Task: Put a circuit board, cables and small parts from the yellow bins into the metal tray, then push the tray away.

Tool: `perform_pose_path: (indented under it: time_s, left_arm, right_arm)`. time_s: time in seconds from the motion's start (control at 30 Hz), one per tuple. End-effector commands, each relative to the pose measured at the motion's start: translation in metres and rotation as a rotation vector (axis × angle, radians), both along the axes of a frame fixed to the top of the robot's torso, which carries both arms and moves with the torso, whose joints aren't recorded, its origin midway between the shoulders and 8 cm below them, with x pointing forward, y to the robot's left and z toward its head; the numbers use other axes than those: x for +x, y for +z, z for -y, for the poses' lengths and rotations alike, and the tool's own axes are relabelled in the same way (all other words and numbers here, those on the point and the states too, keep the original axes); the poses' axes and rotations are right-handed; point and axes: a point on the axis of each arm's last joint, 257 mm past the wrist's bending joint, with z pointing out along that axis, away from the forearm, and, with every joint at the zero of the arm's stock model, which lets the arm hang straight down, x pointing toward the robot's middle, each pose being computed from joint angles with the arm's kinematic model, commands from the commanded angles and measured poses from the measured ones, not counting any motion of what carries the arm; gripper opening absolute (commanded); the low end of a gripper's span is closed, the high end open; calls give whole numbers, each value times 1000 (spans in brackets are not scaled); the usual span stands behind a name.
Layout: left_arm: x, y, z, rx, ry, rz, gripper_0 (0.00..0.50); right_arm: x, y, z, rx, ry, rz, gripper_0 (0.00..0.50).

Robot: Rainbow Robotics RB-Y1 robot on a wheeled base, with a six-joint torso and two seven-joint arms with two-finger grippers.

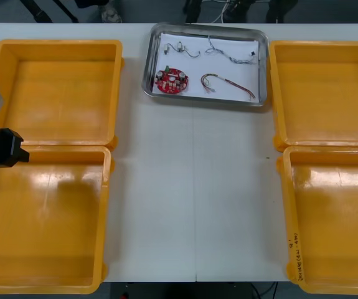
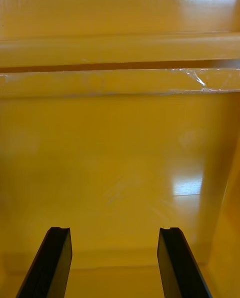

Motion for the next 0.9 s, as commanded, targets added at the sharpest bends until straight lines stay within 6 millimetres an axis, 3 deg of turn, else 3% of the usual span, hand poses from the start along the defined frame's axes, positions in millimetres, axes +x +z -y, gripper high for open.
perform_pose_path:
  time_s: [0.03,0.37,0.9]
  left_arm:
    - [-2,11,-9,60,-77,29,500]
    - [-2,11,-9,60,-77,29,500]
    - [-2,11,-9,60,-77,29,500]
  right_arm:
    - [4,15,25,-58,-21,43,500]
    - [5,18,26,-51,-26,53,500]
    - [20,39,23,-9,-37,133,500]
